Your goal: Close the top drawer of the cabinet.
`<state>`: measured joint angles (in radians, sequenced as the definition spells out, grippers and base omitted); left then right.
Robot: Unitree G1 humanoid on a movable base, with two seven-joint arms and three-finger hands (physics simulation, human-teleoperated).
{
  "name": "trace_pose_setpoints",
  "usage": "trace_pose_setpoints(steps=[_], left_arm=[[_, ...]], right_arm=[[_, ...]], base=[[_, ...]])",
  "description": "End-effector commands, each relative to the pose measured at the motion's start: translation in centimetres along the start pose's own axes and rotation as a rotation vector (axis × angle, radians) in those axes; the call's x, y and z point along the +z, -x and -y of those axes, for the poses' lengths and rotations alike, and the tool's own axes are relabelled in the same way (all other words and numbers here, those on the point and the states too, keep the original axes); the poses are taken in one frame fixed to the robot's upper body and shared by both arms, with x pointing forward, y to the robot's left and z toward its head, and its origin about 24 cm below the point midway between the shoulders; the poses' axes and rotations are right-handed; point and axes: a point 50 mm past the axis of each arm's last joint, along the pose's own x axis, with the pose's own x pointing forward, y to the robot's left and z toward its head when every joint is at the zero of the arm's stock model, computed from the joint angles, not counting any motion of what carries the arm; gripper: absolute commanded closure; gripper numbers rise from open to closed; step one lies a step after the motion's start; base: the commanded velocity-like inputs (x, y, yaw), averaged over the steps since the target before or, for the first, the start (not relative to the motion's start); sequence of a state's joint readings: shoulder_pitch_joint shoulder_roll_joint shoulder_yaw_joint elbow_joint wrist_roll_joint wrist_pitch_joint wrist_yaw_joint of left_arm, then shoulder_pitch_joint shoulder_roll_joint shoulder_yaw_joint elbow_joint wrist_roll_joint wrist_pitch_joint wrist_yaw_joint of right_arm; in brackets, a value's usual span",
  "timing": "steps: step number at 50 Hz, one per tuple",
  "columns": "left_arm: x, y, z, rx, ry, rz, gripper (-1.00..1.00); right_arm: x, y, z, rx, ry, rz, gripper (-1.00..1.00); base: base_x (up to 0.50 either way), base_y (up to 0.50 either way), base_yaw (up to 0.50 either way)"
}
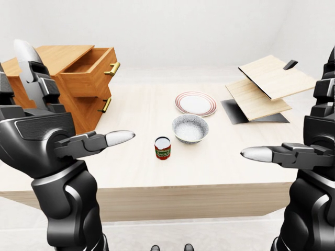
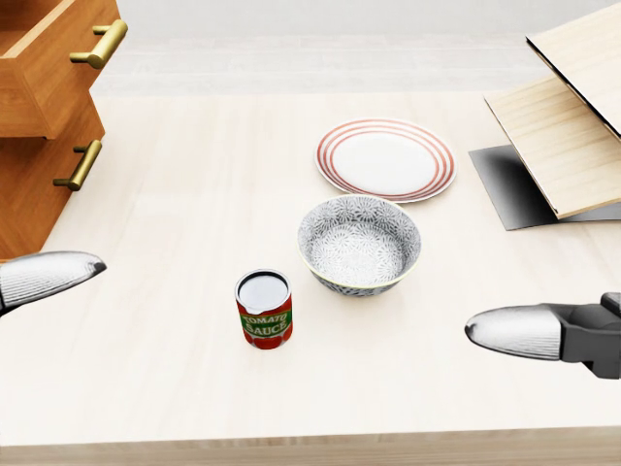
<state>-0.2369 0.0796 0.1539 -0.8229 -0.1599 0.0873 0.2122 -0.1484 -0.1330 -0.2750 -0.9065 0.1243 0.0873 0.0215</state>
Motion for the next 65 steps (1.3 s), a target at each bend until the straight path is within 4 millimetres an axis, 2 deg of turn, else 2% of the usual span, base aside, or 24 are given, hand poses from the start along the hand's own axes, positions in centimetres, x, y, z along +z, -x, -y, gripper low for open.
trace_pose_setpoints(steps=[1,4,11,22,34,40,65], left_arm=[[0.2,-0.1,-0.1,0.004,-0.019,0.011,-1.00],[-0.4,0.0,-0.3,0.013,-0.014,-0.017,-1.00],[-0.1,0.1,0.4,-0.032,-0.013,-0.008,-1.00],[-0.2,0.0,0.1,-0.004,-0.013,-0.008,-1.00],[-0.5,0.4,0.2,-0.015,-0.024,-0.032,-1.00],[-0.5,0.6,0.5,-0.032,-0.043,-0.034,-1.00],[-0.5,0.3,0.5,-0.025,-0.028,-0.021,-1.00]], right_arm=[[0.4,-0.1,-0.2,0.014,0.008,0.022,-1.00],[0.7,-0.2,0.1,0.006,0.011,0.039,-1.00],[0.9,-0.3,0.1,0.010,0.017,0.050,-1.00],[0.9,-0.4,0.0,0.020,0.023,0.052,-1.00],[1.1,-0.4,-0.2,0.038,0.035,0.063,-1.00],[0.2,0.0,-0.3,0.038,0.037,0.008,-1.00],[-0.1,0.0,-0.4,0.046,0.044,-0.006,-1.00]], base=[[0.00,0.00,0.00],[0.00,0.00,0.00],[0.00,0.00,0.00],[0.00,0.00,0.00],[0.00,0.50,0.00],[0.00,0.50,0.00],[0.03,0.50,0.00]])
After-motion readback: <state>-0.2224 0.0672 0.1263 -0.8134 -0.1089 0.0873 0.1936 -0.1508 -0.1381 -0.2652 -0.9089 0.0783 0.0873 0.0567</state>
